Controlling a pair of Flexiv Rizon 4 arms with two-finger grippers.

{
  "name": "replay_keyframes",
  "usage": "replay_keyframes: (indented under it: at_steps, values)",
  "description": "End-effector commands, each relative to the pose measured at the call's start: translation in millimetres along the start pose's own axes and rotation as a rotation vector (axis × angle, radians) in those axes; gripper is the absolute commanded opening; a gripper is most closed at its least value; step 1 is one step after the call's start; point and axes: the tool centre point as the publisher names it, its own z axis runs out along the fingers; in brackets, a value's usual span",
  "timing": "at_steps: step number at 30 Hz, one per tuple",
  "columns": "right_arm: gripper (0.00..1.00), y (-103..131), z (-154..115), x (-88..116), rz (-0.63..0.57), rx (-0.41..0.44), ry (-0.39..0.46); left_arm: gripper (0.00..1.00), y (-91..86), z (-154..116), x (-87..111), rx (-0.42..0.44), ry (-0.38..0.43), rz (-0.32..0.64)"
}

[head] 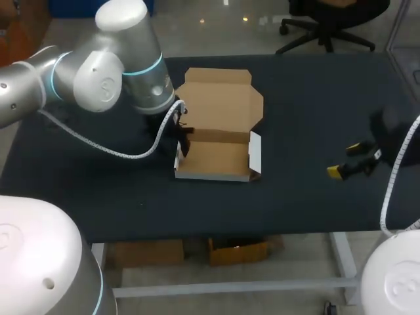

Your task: Assemble the packaging by folding the flat box into shape, placing the metal phone stand inside, and closing the box properly

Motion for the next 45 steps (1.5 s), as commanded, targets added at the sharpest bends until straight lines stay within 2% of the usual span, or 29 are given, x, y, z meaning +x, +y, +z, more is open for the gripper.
replay_keyframes:
  at_steps: [1, 6, 14, 16, 18, 20, 22, 23, 24, 33, 37, 45]
  values:
    - [1.0, 0.8, -0.9, -1.7, 0.002, 0.001, 0.002, 1.0, 10.5, -9.7, -9.5, 0.049, 0.079, 0.017]
    - [1.0, 2.8, 2.7, -4.9, 0.015, 0.007, 0.0, 1.0, 12.4, -15.4, -10.7, 0.065, 0.121, 0.045]
    - [1.0, 5.1, 7.1, -8.1, 0.03, 0.022, -0.008, 1.0, 9.2, -15.3, -11.4, 0.053, 0.12, 0.025]
    - [1.0, 5.7, 7.8, -8.2, 0.031, 0.025, -0.01, 0.92, 6.6, -15.6, -8.4, 0.027, 0.105, 0.018]
    - [1.0, 6.1, 8.4, -8.1, 0.032, 0.026, -0.01, 0.9, 4.5, -14.8, -4.6, -0.001, 0.099, 0.019]
    - [1.0, 6.2, 8.6, -8.0, 0.033, 0.031, -0.014, 0.75, 0.4, -12.1, -0.8, -0.024, 0.074, 0.003]
    - [1.0, 6.2, 8.6, -7.9, 0.032, 0.032, -0.015, 0.69, -3.7, -9.7, 1.8, -0.045, 0.069, -0.01]
    - [1.0, 6.2, 8.6, -7.9, 0.033, 0.032, -0.016, 0.56, -5.9, -8.8, 2.9, -0.05, 0.067, -0.021]
    - [1.0, 6.2, 8.6, -7.8, 0.033, 0.033, -0.017, 0.48, -7.8, -8.0, 4.1, -0.06, 0.058, -0.034]
    - [1.0, 4.2, 7.1, -7.7, 0.039, 0.035, -0.024, 0.45, -9.9, 2.7, 8.3, -0.102, 0.008, -0.132]
    - [1.0, 4.0, 7.4, -8.2, 0.039, 0.034, -0.023, 0.37, -9.2, 5.6, 8.6, -0.101, -0.016, -0.169]
    - [1.0, 2.0, 7.8, -8.6, 0.042, 0.034, -0.022, 0.33, -2.5, 11.8, 8.4, -0.098, -0.04, -0.139]
